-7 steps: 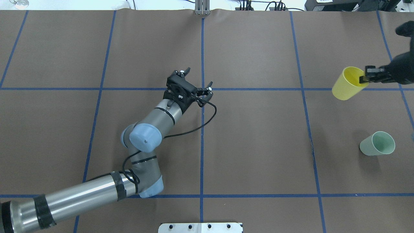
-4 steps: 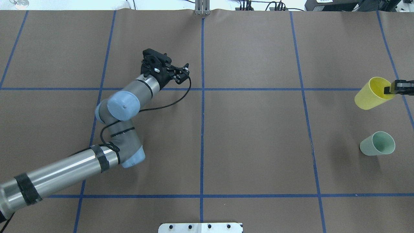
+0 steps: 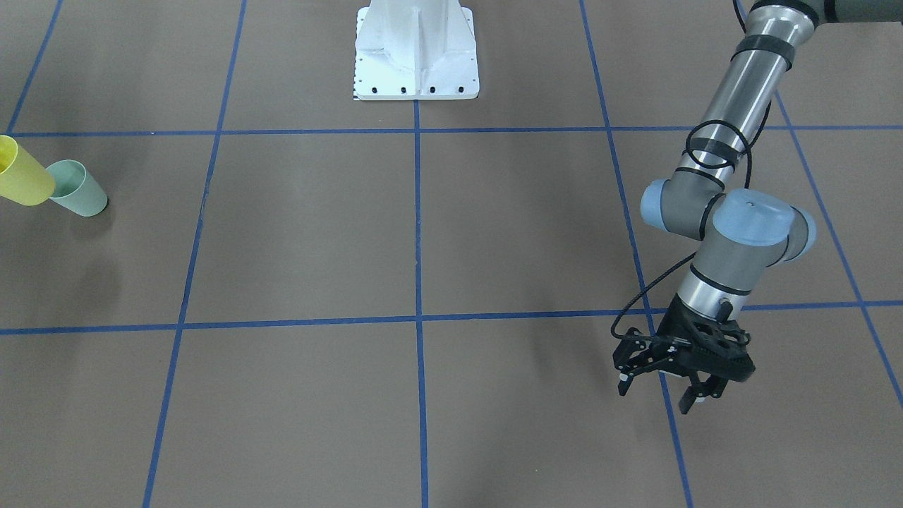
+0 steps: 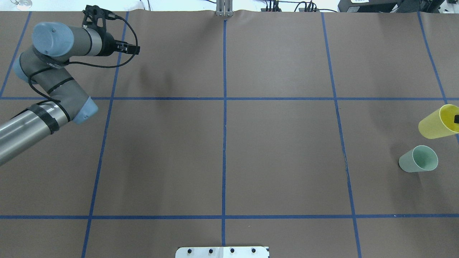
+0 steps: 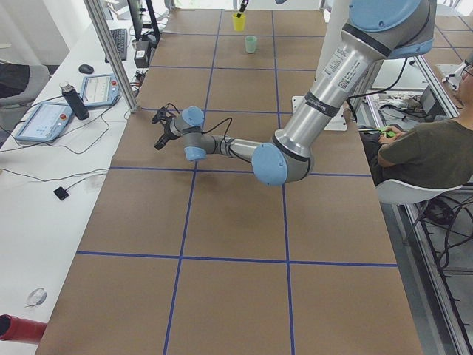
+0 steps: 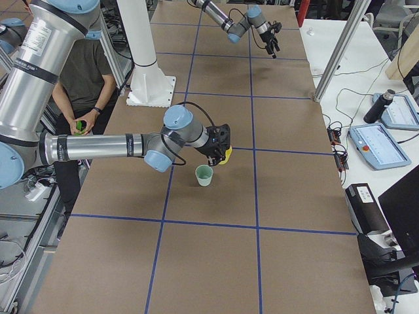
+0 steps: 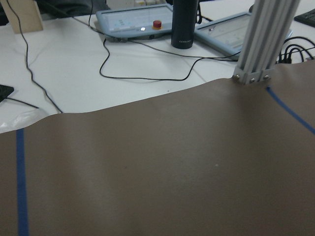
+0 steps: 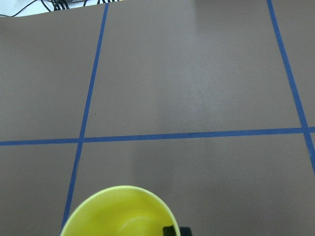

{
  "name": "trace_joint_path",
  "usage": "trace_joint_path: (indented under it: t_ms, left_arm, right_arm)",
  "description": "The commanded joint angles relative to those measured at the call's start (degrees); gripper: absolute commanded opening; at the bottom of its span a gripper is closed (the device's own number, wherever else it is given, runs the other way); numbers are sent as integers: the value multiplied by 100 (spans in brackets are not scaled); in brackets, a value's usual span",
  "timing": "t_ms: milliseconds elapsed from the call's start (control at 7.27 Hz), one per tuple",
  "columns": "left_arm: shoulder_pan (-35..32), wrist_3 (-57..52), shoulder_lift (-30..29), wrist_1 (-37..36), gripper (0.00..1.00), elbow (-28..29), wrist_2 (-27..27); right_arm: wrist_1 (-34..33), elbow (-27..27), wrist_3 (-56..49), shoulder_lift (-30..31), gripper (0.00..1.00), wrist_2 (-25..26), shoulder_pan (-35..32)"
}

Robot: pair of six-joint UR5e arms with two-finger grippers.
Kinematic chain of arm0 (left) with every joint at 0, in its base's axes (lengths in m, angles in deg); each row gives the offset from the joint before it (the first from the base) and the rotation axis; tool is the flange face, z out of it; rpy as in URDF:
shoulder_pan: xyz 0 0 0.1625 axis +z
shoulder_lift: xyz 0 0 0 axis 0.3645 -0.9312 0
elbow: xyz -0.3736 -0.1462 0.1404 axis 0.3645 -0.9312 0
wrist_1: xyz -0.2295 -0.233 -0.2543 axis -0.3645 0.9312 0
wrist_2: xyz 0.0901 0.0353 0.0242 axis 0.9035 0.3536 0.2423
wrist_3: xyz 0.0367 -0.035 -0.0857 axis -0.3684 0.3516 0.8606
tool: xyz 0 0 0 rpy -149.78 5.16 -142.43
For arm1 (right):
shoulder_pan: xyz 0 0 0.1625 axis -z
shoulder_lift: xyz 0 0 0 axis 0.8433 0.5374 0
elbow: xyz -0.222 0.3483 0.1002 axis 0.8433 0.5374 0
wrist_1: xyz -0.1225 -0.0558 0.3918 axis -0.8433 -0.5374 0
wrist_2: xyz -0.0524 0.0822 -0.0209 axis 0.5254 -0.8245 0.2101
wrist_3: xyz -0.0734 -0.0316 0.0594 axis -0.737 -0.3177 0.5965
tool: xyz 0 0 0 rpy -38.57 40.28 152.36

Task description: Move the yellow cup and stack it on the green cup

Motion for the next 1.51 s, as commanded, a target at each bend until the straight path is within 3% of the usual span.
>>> trace_joint_path:
  t_ms: [0, 550, 963, 1376]
  left_arm:
    - [-534, -336, 58, -1536, 99, -246, -753]
    - [-571, -470, 251, -1464, 99, -335, -833]
    - [-553, -357, 269, -1498, 99, -493, -2060]
    - [-500, 47, 953, -1489, 99, -1414, -2529]
  right_arm:
    - [462, 283, -184, 52, 0, -25, 218]
    - [688, 571, -290, 157, 0, -244, 412]
    - [787, 669, -290, 175, 0, -323, 465]
    - [787, 696, -281, 175, 0, -315, 526]
